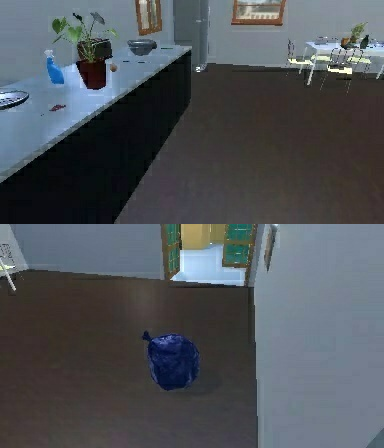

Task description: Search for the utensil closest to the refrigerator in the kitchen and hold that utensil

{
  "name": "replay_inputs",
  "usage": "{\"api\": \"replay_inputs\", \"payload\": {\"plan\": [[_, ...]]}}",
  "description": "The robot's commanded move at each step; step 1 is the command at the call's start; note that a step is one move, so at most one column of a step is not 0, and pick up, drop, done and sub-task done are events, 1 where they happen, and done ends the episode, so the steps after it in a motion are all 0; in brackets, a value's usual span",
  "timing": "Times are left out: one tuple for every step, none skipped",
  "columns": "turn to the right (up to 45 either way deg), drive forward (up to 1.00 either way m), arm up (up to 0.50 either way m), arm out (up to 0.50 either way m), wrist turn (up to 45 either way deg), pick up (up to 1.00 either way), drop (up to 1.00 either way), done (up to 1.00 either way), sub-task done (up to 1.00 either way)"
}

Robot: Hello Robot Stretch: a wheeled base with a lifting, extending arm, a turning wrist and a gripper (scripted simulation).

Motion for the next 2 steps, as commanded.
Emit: {"api": "replay_inputs", "payload": {"plan": [[0.0, 0.30, 0.00, 0.00, 0.0, 0.00, 0.00, 0.00, 0.00], [-45.0, 0.00, 0.00, 0.00, 0.0, 0.00, 0.00, 0.00, 0.00]]}}
